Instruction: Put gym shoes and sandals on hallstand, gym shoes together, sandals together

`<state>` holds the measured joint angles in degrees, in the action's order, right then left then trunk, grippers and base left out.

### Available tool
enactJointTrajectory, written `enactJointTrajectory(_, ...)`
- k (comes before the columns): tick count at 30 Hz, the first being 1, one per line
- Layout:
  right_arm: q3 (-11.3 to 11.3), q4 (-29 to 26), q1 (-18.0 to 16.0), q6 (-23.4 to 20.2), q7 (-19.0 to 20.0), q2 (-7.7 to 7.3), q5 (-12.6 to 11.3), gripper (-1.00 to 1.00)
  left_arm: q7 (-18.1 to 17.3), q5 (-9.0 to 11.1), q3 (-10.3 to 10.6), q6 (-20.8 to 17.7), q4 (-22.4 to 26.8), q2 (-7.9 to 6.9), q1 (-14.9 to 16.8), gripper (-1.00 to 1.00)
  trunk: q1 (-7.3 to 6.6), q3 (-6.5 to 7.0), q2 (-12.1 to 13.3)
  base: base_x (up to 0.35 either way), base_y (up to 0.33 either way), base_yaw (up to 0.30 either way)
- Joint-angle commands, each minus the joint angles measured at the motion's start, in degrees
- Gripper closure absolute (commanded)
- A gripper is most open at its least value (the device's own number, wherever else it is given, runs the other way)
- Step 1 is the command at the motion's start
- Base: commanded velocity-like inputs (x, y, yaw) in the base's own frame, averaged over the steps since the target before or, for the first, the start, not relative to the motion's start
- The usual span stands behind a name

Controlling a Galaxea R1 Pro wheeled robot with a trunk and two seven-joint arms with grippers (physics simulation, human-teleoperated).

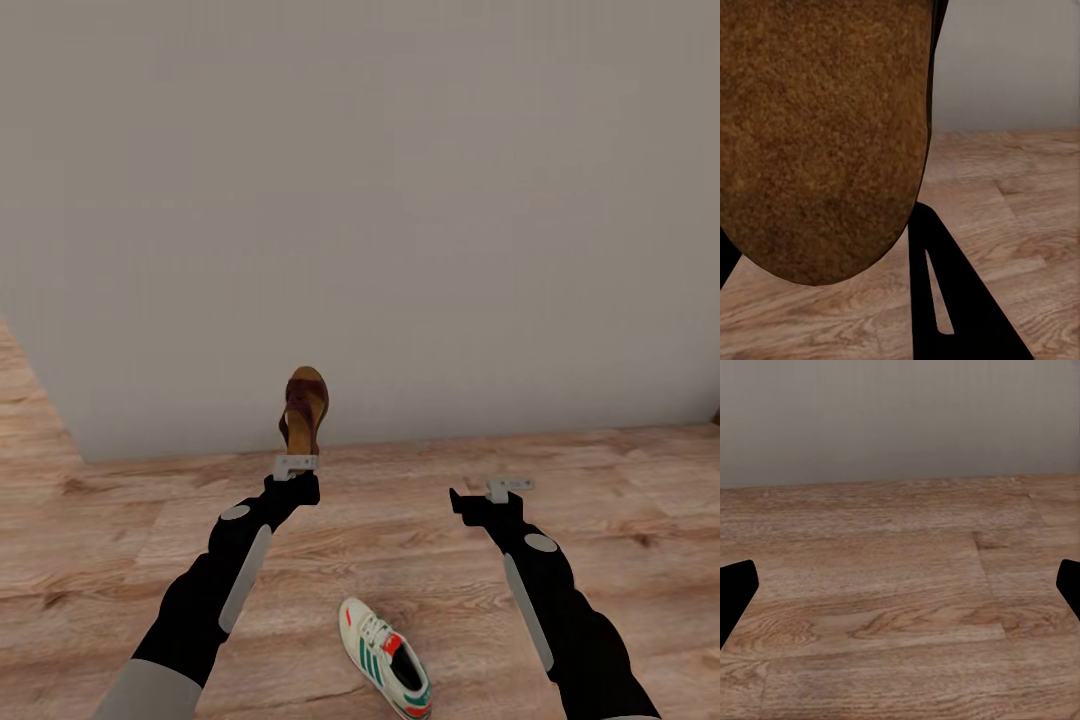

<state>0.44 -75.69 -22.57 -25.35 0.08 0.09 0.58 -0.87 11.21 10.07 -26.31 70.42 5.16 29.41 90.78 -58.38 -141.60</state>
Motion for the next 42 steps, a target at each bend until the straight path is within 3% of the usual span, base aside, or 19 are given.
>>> enactJointTrajectory(1,0.00,-0.11,-0.02,-0.31,0.01,0.00,0.06,-1.00,-0.09,0.15,-0.05,-0.32,0.07,0.02,0.03,1.00,0.00,-0.09,-0.02,0.134,-0.138,0.154)
enactJointTrajectory(36,0.00,-0.16,-0.02,-0.31,0.01,0.00,0.11,-1.00,-0.17,0.12,-0.05,-0.27,0.07,0.02,0.03,1.00,0.00,-1.67,-0.02,0.006,-0.006,0.253)
enactJointTrajectory(42,0.00,-0.16,-0.02,-0.31,0.01,0.00,0.12,-1.00,-0.18,0.12,-0.05,-0.24,0.07,0.02,0.02,1.00,0.00,-1.74,-0.02,0.000,0.000,0.089)
